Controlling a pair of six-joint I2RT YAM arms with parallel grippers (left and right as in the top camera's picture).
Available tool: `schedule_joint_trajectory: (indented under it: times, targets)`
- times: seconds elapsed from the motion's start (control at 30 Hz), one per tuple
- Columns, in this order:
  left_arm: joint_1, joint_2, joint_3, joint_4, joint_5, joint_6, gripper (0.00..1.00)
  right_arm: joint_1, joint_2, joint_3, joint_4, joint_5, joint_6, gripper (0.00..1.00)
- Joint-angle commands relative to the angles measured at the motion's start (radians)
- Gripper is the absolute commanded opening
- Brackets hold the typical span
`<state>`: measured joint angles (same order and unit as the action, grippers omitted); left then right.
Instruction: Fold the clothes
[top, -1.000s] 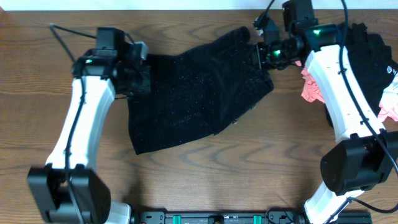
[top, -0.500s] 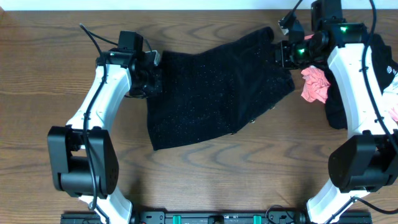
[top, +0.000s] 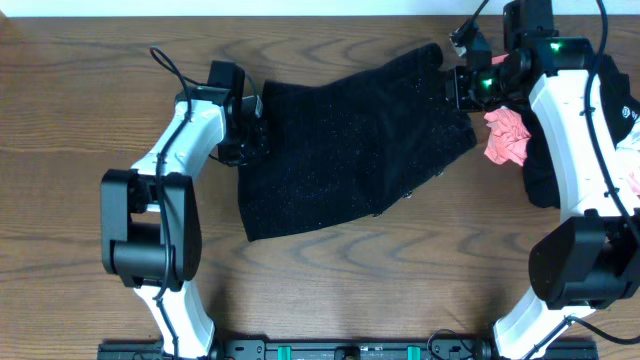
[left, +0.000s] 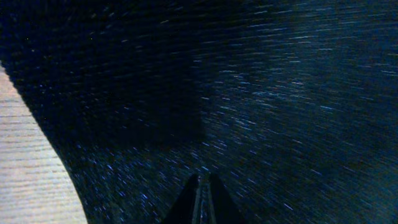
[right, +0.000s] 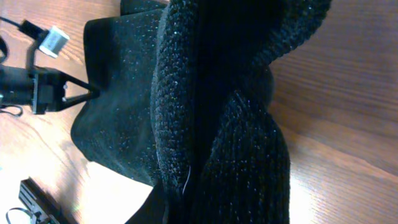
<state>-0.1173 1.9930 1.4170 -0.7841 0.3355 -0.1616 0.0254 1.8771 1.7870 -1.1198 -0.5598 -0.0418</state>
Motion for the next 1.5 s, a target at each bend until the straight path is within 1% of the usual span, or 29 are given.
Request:
schedule_joint_trajectory:
  times: [0.0,0.33,0.7,0.9,1.13,1.27,1.33,1.47]
  targets:
    - [0.0,0.026,-0.008,0.001,-0.041,-0.025,0.06,-0.034,-0.041,0.034,-0.003,-0.024,-0.019,0.01]
    - [0.0,0.027,-0.009,0.023,-0.041,-0.024,0.06,-0.078,-0.041,0.034,-0.025,-0.024,-0.027,0.01]
    - [-0.023,0.027,-0.01,0.035,-0.042,-0.023,0.06,-0.078,-0.041,0.034,-0.026,-0.024,-0.027,0.01]
    - [-0.025,0.027,-0.034,0.054,-0.106,-0.024,0.06,-0.078,-0.041,0.034,-0.046,-0.024,-0.036,0.01]
    - [-0.024,0.027,-0.086,0.111,-0.109,-0.026,0.06,-0.077,-0.041,0.034,-0.059,-0.026,-0.043,0.01]
    - [-0.024,0.027,-0.119,0.143,-0.108,-0.037,0.06,-0.076,-0.041,0.034,-0.057,-0.06,-0.044,0.01]
    - [-0.024,0.027,-0.138,0.172,-0.069,-0.039,0.06,-0.076,-0.041,0.034,-0.057,-0.074,-0.047,0.01]
    - [-0.023,0.027,-0.184,0.253,0.062,-0.03,0.06,-0.072,-0.041,0.034,-0.063,-0.077,-0.05,0.01]
